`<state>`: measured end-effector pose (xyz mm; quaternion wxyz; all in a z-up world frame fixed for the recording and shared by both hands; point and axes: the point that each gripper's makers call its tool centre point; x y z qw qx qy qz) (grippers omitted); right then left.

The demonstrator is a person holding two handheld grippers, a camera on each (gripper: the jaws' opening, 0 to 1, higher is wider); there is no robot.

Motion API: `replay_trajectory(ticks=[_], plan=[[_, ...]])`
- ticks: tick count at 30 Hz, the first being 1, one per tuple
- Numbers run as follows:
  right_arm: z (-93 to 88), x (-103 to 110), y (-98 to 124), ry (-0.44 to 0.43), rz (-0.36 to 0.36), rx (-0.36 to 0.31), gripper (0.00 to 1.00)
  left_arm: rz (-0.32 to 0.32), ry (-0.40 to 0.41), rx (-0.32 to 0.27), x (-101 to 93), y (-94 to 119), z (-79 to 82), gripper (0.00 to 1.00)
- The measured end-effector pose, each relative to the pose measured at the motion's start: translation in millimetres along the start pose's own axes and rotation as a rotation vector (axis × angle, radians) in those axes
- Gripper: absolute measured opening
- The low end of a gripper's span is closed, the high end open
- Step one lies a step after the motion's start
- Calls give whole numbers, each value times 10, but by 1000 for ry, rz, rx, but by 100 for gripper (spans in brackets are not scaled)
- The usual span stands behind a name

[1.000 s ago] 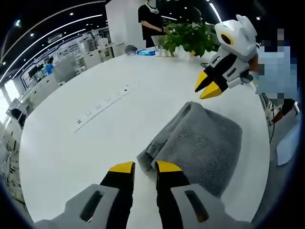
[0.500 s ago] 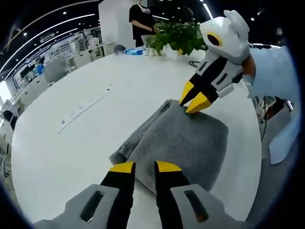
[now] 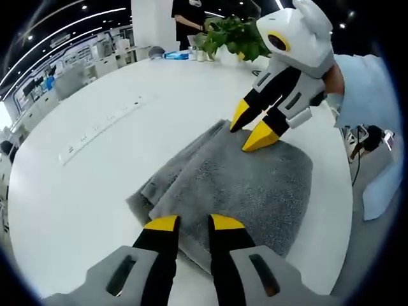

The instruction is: Fold the towel on the table until its edges align and the towel forms a compact rectangular stack.

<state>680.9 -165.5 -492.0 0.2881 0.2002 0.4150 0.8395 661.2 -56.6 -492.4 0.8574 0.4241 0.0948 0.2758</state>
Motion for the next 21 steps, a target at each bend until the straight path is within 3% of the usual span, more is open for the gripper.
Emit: replay_trajectory(ticks=[11, 21], plan=[[61, 122, 146, 30, 3, -36, 25, 25, 4, -39, 25, 128, 60, 22], [120, 144, 291, 21, 5, -91, 32, 54, 58, -123, 44, 345, 87, 25]])
Point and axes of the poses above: the point that each gripper's makers call its tool centre point, and the gripper's own axes: y roughly backward along the fingers, x roughly to its left, z roughly out of its top, and after that the axes turned 7 degrees about -y, right-handed
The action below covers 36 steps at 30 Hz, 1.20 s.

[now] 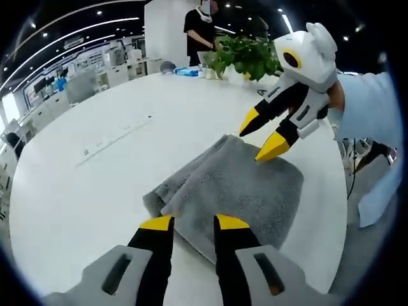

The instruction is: Fold the towel on the table until its edges align and the towel forms a compact rectangular stack.

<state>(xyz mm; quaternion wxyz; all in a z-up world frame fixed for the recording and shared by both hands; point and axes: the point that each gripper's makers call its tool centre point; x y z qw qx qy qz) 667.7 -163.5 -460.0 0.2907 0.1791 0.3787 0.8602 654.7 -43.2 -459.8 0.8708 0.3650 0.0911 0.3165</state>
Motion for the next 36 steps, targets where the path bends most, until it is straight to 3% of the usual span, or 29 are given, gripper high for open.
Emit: replay_trajectory(ticks=[9, 15, 31, 36], plan=[[-44, 80, 102, -25, -12, -41, 45, 15, 46, -78, -40, 142, 44, 28], [-66, 154, 165, -57, -7, -85, 53, 30, 60, -137, -140, 231, 62, 36], [-90, 355, 287, -39, -16, -182, 74, 63, 43, -233, -279, 439, 110, 51], [-130, 415, 374, -37, -15, -198, 75, 67, 43, -240, -307, 486, 114, 55]])
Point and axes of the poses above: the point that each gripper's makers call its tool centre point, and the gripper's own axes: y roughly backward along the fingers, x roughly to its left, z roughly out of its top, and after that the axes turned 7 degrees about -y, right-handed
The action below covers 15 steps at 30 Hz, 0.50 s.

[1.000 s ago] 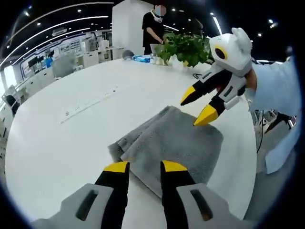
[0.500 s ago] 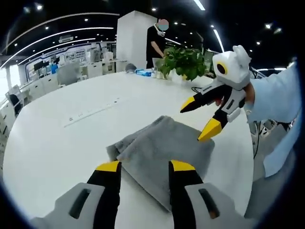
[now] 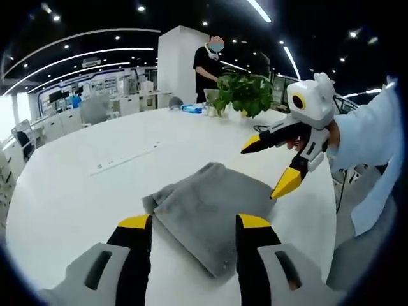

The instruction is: Fold the towel on the table until its edges align and the towel forms a compact rectangular stack.

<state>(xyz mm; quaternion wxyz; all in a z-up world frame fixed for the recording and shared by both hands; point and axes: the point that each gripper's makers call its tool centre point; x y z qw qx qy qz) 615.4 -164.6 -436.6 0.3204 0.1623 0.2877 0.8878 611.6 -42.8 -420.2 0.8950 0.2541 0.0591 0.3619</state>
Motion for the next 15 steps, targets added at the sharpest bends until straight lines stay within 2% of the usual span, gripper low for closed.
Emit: replay_trajectory(ticks=[6, 12, 15], plan=[[-37, 43, 131, 1, -1, -23, 78, 3, -7, -31, -133, 144, 43, 58], [-64, 81, 253, 11, -7, -34, 81, 23, -11, -55, -108, 304, 71, 59], [-86, 116, 304, 9, -6, -38, 82, 33, -15, -63, -162, 380, 117, 61]])
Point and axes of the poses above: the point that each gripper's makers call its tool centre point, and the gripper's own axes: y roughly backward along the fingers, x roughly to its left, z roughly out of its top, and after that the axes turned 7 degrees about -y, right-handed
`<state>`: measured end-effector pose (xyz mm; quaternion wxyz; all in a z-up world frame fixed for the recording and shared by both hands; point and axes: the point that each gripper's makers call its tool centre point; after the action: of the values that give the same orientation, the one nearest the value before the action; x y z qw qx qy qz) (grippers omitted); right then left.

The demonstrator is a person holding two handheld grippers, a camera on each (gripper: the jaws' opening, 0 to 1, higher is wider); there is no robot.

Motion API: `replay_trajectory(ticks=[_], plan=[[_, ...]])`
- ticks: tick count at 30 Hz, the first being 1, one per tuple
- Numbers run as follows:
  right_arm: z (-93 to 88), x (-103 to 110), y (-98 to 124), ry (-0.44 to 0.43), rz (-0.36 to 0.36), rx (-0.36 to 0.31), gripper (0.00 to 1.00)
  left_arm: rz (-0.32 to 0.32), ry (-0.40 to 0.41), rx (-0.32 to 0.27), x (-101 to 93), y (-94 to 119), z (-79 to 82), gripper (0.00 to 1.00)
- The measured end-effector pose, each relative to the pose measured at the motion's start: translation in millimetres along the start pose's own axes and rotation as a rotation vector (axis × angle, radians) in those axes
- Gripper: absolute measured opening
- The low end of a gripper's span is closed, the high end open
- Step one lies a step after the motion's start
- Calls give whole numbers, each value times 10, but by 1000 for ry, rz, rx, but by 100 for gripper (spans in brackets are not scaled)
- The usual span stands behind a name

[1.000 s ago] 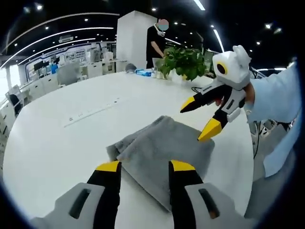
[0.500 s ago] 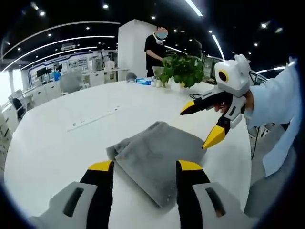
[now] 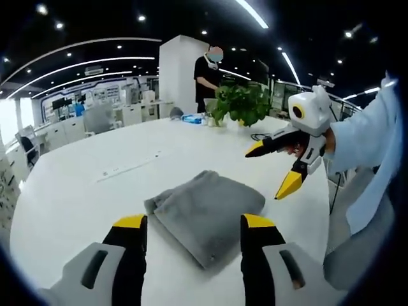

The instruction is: Fold the towel on the table until its edges align and the towel forms a compact rectangular stack.

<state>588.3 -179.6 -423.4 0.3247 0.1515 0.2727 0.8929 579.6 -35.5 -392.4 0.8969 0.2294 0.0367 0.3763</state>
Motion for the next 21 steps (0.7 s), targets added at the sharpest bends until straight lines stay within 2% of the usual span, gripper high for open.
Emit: replay_trajectory(ticks=[5, 7, 14, 21], plan=[[-26, 52, 102, 6, -2, -10, 82, 4, -22, 1, -52, 108, -11, 62], [-21, 77, 142, 8, -2, -15, 82, 8, -25, -3, -3, 154, -35, 62], [-41, 187, 210, 18, 6, -34, 83, 17, -31, -7, -120, 273, -68, 63], [-166, 312, 343, 20, 14, -37, 83, 37, -34, -13, -243, 412, -103, 64]])
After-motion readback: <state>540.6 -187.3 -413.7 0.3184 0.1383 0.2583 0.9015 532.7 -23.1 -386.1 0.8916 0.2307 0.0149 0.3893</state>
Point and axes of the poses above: the point that each gripper's makers call its tool centre point, and the gripper's own axes: y roughly backward along the fingers, x roughly to its left, z roughly out of its top, and after that the axes turned 7 degrees about -y, right-handed
